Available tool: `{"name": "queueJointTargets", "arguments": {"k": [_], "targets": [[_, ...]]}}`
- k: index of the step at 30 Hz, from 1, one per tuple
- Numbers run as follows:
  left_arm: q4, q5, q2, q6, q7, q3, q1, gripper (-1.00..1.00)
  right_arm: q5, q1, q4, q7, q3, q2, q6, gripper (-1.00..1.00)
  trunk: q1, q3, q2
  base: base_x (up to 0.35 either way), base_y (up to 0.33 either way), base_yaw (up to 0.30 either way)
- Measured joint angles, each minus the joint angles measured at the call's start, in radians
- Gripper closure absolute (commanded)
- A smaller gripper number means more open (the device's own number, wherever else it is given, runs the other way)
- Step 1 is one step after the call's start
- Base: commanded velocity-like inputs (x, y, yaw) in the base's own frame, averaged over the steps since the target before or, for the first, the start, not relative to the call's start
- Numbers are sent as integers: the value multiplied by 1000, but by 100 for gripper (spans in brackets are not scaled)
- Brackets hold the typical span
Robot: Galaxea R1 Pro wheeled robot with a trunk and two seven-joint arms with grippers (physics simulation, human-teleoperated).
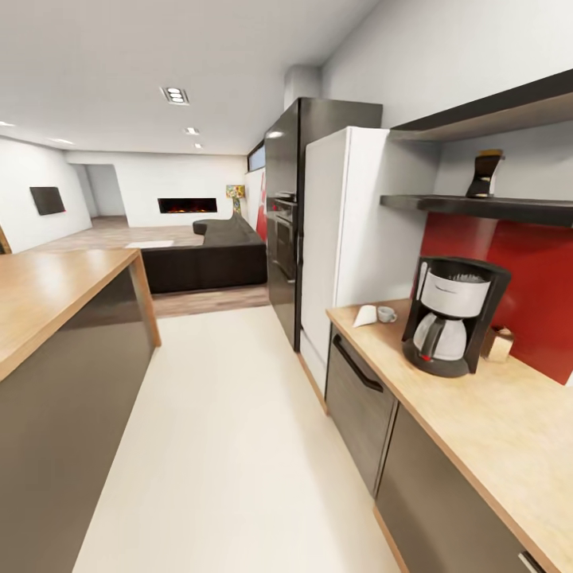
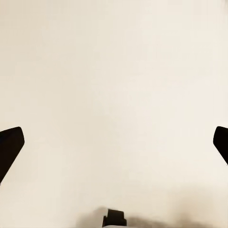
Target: Set up a coffee station on the kitchen countertop: keep the coffee maker on the countertop, move the bottle of coffee from the kitchen shelf to the counter next to the coffee maker, place a paper coffee filter on top of the coffee maker, put the saucer next to the coffee maker with the coffee cup on the saucer, and place the electric kettle next to the coffee maker.
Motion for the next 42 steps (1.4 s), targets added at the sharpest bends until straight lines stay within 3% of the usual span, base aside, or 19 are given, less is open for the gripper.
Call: {"name": "queueJointTargets", "arguments": {"k": [42], "targets": [[0,0,0,0,0,0,0,-100,0,0,0,0,0,0,0,-100,0,0,0,336,76,0]]}}
